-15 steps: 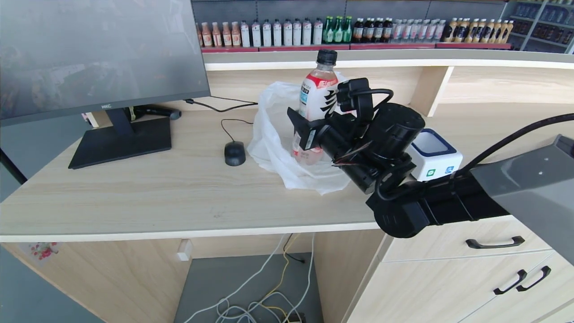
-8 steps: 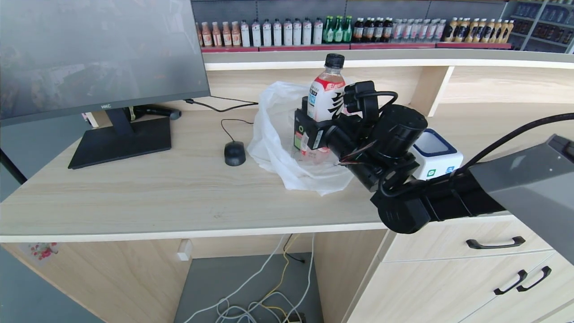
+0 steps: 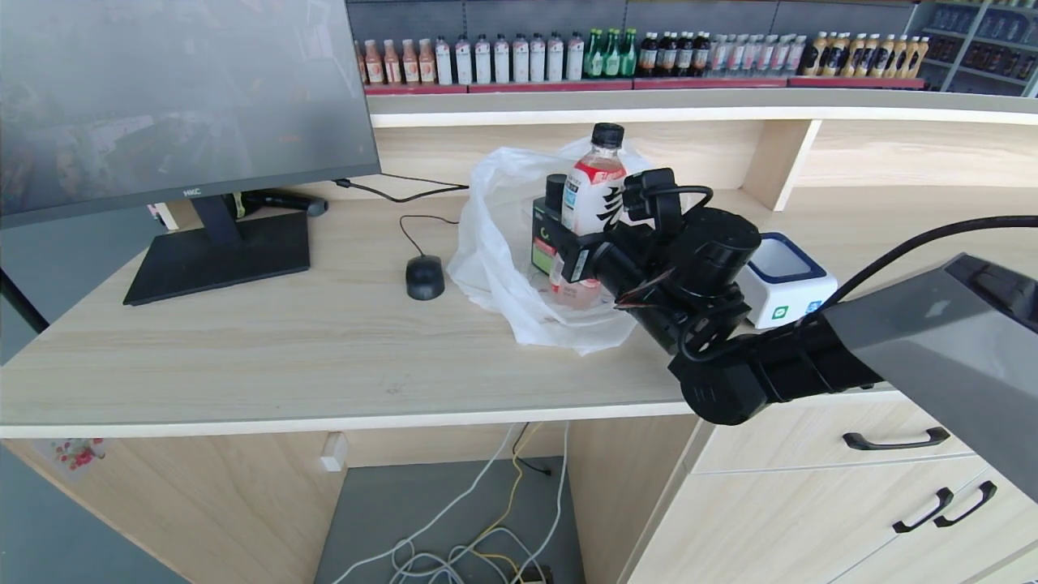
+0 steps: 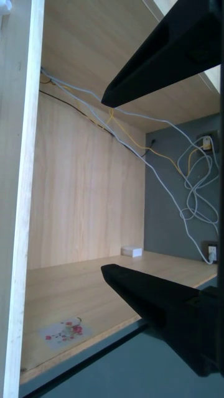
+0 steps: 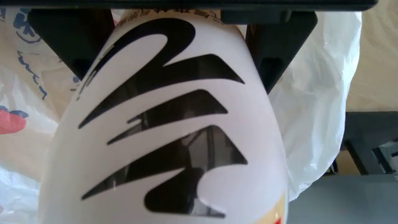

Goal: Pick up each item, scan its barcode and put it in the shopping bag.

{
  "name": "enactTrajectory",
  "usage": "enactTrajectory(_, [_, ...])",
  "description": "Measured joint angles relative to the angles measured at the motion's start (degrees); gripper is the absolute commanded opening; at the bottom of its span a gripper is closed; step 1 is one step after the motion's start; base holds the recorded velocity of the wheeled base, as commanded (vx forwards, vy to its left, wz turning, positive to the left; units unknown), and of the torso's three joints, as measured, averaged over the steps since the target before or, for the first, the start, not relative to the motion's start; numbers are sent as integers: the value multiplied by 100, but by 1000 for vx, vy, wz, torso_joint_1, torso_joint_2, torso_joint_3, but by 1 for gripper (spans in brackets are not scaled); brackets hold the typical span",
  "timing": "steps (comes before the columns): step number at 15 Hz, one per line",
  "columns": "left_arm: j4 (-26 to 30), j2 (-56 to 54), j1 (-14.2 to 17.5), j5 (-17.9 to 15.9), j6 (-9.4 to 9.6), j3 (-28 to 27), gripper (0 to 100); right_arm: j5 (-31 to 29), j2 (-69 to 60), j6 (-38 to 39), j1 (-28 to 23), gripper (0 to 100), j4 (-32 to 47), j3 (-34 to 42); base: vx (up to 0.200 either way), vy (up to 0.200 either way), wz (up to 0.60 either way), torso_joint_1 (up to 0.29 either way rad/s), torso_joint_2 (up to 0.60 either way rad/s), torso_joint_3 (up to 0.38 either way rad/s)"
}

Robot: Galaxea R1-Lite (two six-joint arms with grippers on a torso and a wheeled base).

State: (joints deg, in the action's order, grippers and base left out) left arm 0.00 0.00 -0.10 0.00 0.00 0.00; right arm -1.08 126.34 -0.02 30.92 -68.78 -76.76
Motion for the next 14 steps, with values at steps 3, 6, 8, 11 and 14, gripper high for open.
enactTrajectory(3, [0, 0, 0, 0, 0, 0, 100, -4, 69, 45, -68, 0, -180, 67, 0, 0, 0, 0, 0, 0])
enactTrajectory(6, [0, 0, 0, 0, 0, 0, 100, 0, 87, 67, -68, 0, -266, 254, 0, 0, 0, 0, 0, 0])
enactTrajectory(8, [0, 0, 0, 0, 0, 0, 100, -4, 94, 166, -82, 0, -261, 319, 0, 0, 0, 0, 0, 0])
enactTrajectory(11, [0, 2, 0, 0, 0, 0, 100, 2, 95, 166, -79, 0, -266, 375, 0, 0, 0, 0, 0, 0])
enactTrajectory(14, [0, 0, 0, 0, 0, 0, 100, -6, 95, 157, -68, 0, -246, 391, 0, 0, 0, 0, 0, 0])
